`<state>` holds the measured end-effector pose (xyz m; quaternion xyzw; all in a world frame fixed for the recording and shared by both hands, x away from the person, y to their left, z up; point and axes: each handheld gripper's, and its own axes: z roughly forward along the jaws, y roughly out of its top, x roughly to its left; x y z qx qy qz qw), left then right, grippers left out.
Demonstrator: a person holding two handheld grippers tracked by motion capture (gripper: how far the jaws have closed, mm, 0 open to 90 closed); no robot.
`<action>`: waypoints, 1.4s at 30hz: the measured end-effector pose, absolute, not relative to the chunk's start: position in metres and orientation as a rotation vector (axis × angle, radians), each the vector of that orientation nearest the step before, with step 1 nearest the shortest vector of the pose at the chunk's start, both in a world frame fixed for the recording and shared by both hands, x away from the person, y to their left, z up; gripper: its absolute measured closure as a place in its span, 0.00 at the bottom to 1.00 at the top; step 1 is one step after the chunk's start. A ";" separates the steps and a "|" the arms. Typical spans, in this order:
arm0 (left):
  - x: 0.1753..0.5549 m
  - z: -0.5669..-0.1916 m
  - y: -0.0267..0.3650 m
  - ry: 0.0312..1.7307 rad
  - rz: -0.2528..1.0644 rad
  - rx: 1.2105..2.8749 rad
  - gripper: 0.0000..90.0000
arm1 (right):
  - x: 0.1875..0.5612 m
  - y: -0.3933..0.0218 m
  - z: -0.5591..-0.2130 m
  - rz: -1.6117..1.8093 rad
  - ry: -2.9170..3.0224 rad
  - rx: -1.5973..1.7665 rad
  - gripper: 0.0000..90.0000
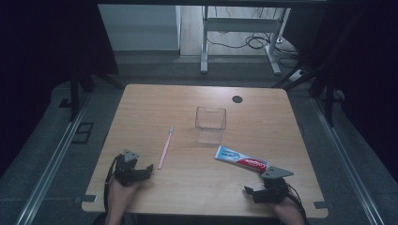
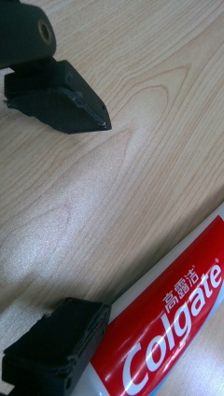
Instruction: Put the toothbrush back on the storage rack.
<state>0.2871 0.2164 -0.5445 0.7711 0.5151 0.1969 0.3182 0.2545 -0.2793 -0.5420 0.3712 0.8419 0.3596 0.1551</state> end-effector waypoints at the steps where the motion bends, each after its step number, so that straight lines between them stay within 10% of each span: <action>1: 0.287 -0.544 0.217 1.350 0.519 2.028 0.21 | 0.255 -0.279 -0.542 1.030 2.412 1.063 0.12; 19: 0.286 -0.537 0.218 1.346 0.492 2.017 0.49 | 0.255 -0.279 -0.542 1.030 2.412 1.063 0.12; 36: 0.282 -0.517 0.199 1.220 0.388 2.042 0.99 | 0.255 -0.279 -0.542 1.031 2.411 1.064 0.12; 42: 0.284 -0.517 0.188 1.187 0.364 2.065 0.99 | 0.255 -0.279 -0.542 1.031 2.411 1.064 0.12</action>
